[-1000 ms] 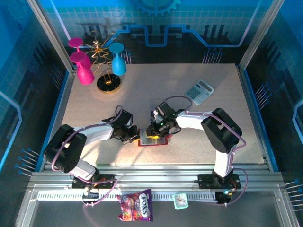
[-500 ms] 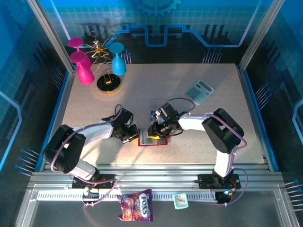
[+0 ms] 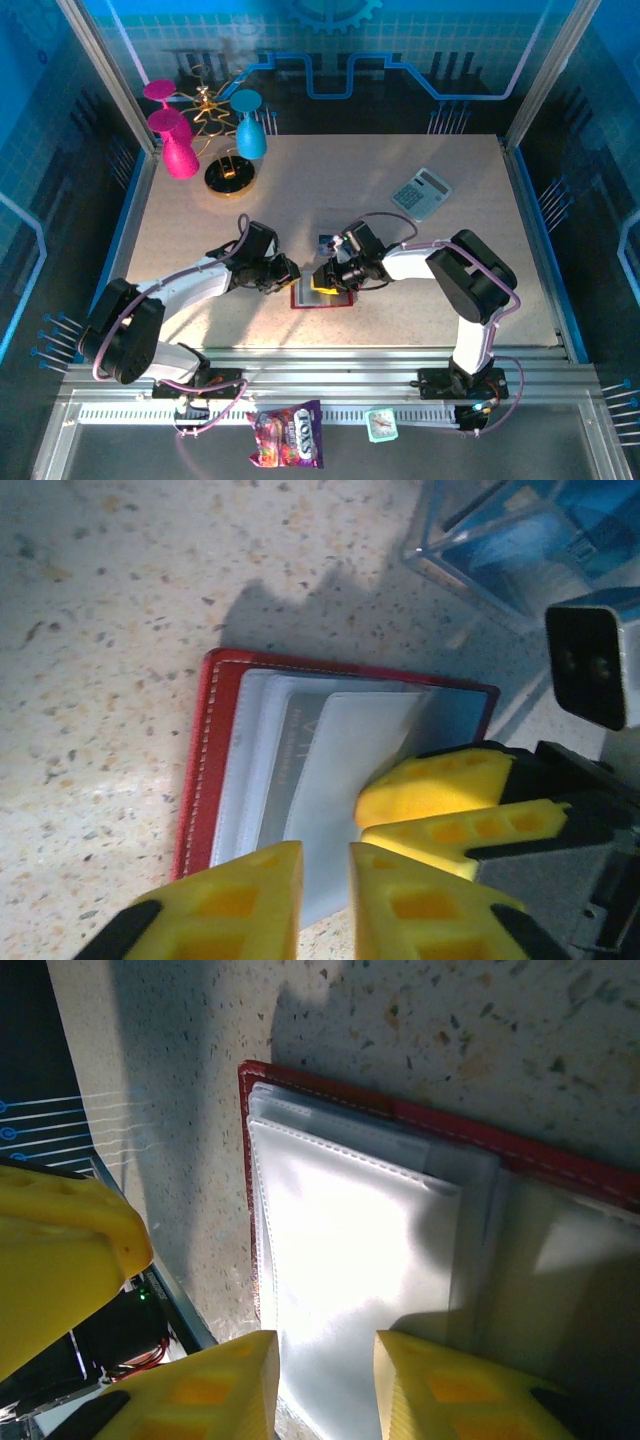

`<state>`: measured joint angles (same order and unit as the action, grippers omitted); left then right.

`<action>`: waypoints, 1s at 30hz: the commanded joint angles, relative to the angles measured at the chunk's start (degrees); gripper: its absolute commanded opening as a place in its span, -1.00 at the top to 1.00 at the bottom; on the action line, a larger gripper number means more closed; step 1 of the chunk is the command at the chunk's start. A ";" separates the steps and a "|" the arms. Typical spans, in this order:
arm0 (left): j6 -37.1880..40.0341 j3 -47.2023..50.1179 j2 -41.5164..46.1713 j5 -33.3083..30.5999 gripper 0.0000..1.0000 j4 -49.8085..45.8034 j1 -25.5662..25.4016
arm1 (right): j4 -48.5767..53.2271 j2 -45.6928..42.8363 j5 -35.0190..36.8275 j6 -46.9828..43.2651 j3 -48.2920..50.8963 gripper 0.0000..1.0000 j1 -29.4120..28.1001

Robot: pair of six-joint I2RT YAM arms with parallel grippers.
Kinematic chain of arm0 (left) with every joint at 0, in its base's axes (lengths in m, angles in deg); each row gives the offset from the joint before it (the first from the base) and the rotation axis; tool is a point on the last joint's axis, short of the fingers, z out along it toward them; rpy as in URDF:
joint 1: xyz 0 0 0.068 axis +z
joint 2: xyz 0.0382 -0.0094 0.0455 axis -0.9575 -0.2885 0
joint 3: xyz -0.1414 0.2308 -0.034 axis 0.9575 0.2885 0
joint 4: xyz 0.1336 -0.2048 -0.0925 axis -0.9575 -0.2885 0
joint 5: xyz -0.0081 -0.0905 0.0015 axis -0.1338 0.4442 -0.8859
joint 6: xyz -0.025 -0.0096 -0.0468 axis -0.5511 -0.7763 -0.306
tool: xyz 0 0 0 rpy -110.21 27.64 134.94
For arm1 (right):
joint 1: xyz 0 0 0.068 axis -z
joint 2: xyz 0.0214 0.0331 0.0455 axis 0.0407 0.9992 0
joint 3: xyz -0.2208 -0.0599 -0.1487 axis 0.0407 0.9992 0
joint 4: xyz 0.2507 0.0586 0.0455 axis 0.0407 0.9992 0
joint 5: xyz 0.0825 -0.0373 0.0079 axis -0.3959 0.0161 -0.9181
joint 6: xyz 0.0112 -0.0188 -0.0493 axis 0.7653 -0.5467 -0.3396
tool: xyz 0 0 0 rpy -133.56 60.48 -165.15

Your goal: Take the credit cards out of the card holder

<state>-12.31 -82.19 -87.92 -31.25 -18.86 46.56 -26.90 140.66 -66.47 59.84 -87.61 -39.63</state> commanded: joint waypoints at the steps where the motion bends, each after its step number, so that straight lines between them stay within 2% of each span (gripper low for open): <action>1: -1.76 0.46 -0.23 3.05 0.48 2.42 0.16 | -0.97 -0.71 -0.59 0.98 1.95 0.35 0.90; 4: -2.13 0.70 -1.41 3.22 0.36 2.90 0.09 | -1.65 -0.71 -0.92 1.21 2.34 0.35 1.13; 11: -1.82 0.00 -4.97 4.23 0.28 3.52 -0.36 | -3.04 -0.46 -1.34 1.79 2.78 0.35 1.45; 30: -2.22 -0.48 -8.52 5.01 0.30 5.40 -1.35 | -6.74 -0.18 -2.47 3.37 4.31 0.35 1.70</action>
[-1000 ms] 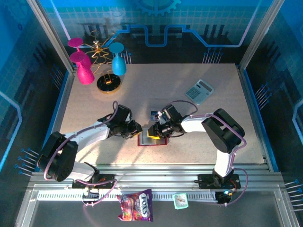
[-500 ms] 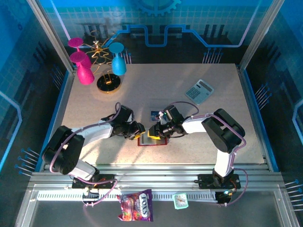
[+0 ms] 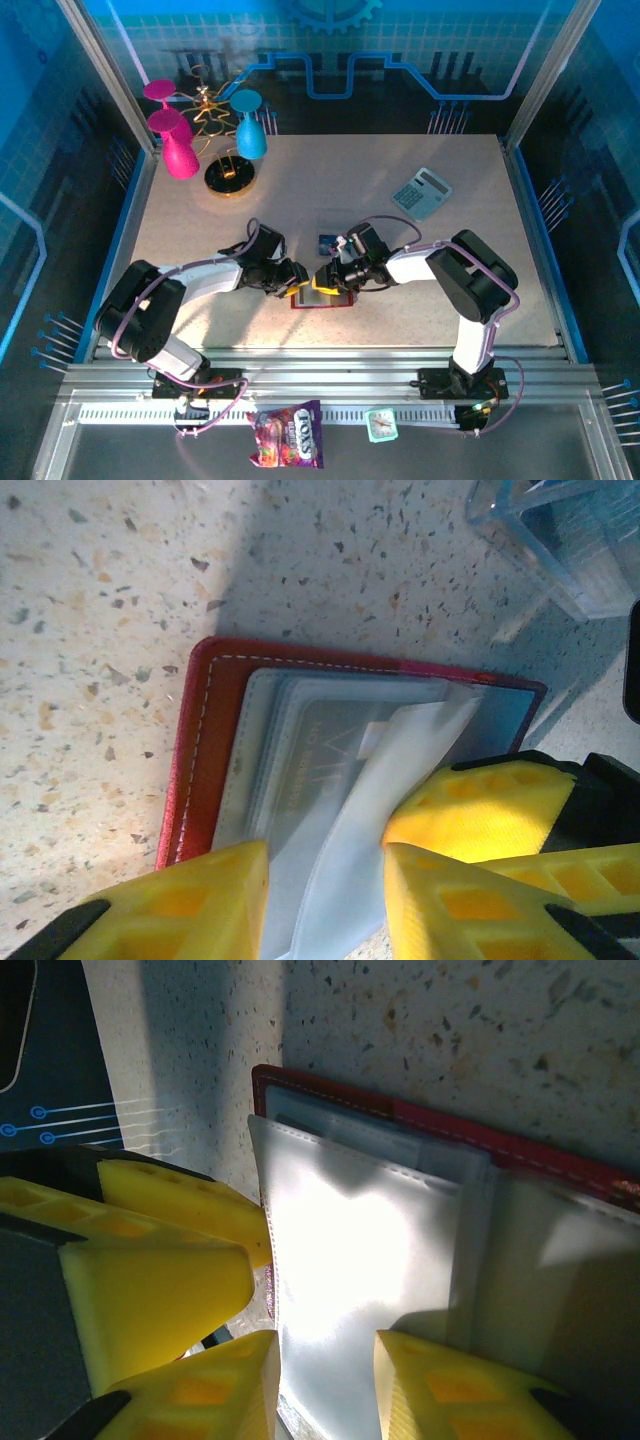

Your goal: Take the credit cards out of the card holder

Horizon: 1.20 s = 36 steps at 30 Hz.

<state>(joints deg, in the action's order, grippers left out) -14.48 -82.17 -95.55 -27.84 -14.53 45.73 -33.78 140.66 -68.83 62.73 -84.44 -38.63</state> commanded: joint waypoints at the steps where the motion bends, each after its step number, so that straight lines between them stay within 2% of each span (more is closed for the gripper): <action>1: -0.13 -0.46 -0.90 1.70 0.32 1.01 -0.60 | 0.10 -0.09 -0.14 0.49 1.28 0.35 0.65; 9: -0.22 -0.73 -0.62 1.88 0.43 1.30 -0.73 | -0.34 0.29 -0.49 0.66 0.94 0.35 0.69; 23: -1.11 -0.85 -2.24 2.14 0.40 2.88 -1.44 | -0.87 0.07 -0.58 0.75 1.63 0.35 0.79; 27: -1.33 -0.93 -1.88 2.41 0.51 3.17 -1.59 | -1.22 -0.28 -0.66 0.84 1.68 0.35 0.81; 36: -1.21 -1.20 -1.19 2.32 0.53 2.52 -1.66 | 1.10 -5.42 0.55 -0.10 2.25 0.35 1.66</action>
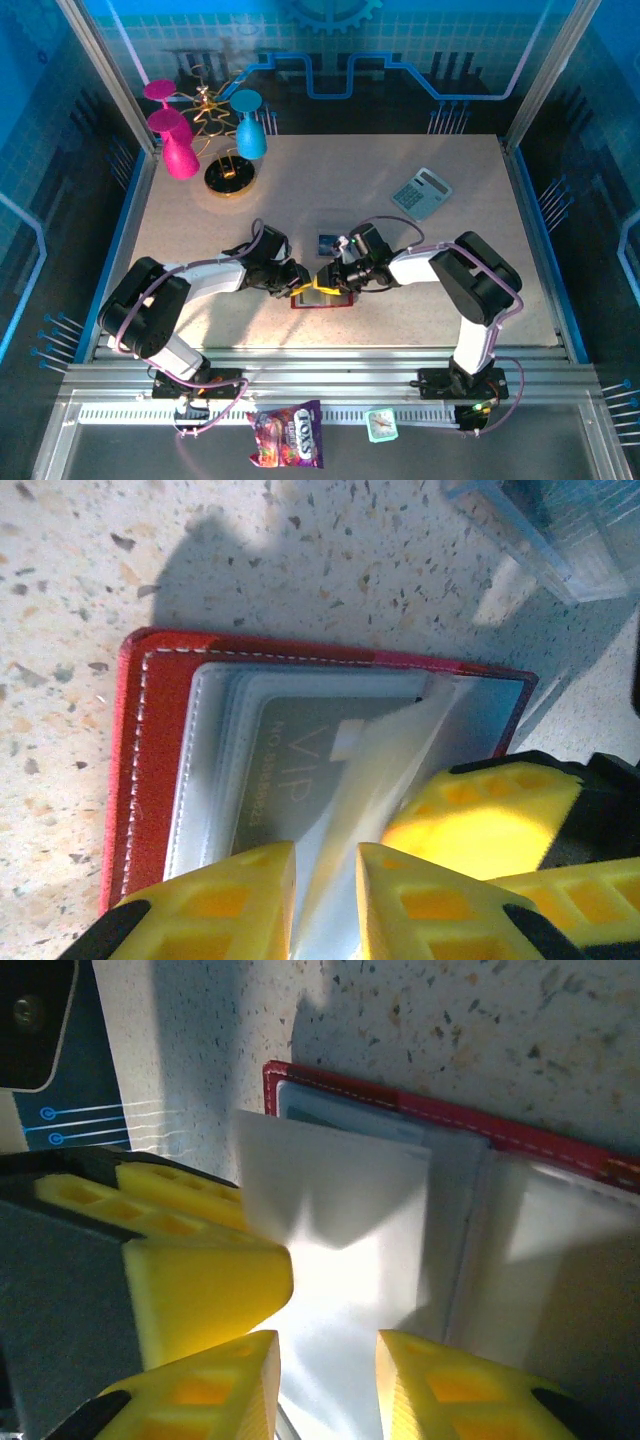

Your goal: Take the credit cards out of the card holder

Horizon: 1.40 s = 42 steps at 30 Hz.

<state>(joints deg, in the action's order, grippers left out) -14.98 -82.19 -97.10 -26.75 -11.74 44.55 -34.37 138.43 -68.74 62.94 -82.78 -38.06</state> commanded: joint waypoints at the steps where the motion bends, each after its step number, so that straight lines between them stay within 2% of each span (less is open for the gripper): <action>1: -0.69 -1.27 0.39 1.23 0.53 -0.43 -0.47 | 2.36 -3.84 0.63 -0.65 0.46 0.35 1.25; 15: -0.15 -2.75 2.27 1.23 0.50 -2.10 -0.43 | 18.45 -10.89 4.53 -7.80 -3.11 0.35 3.84; 27: 1.76 -6.59 2.88 1.21 0.47 -5.15 -0.57 | 24.04 -13.28 6.51 -10.44 -4.10 0.35 6.00; 42: 3.07 -12.72 -1.61 2.35 0.42 -6.62 -2.67 | 27.22 -17.29 7.11 -12.55 -2.08 0.35 9.87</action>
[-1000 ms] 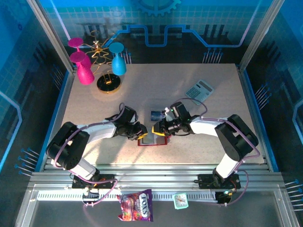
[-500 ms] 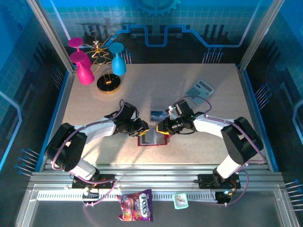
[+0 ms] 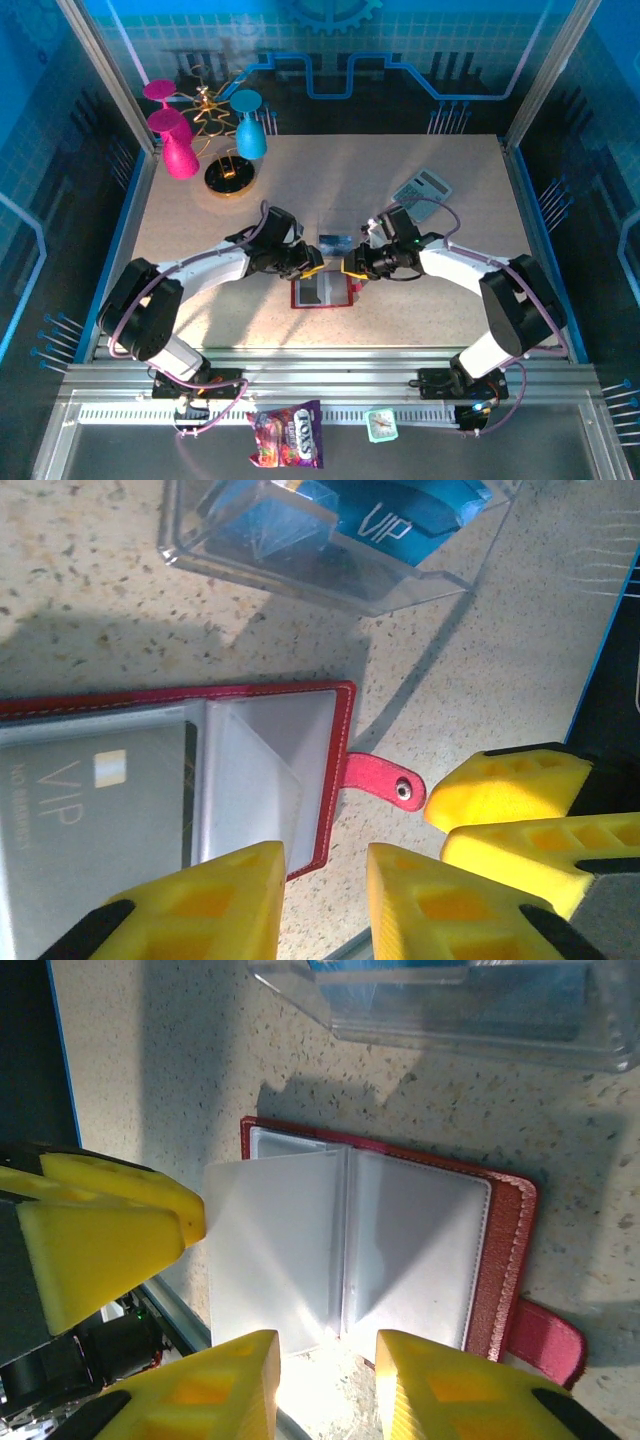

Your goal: Take the credit cards out of the card holder

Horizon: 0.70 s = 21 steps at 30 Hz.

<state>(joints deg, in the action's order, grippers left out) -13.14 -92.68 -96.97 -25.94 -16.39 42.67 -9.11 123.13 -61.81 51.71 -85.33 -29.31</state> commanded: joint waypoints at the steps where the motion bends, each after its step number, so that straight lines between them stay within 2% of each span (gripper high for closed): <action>1: 1.34 -2.60 -2.07 1.64 0.41 -2.05 -0.96 | 1.96 -2.34 0.14 -1.41 0.68 0.35 1.31; 6: 1.51 -4.72 -3.99 1.74 0.39 -2.35 -2.15 | 2.44 -4.15 0.10 -1.68 1.85 0.35 2.44; 21: 1.07 -8.17 -10.02 1.39 0.14 -1.34 -5.48 | 4.73 -8.16 -0.13 -3.04 4.35 0.35 5.10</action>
<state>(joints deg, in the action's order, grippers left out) -12.79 -99.55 -105.40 -25.68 -17.40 37.99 -6.27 116.53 -61.44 49.92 -81.66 -25.23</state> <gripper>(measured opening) 0.430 0.325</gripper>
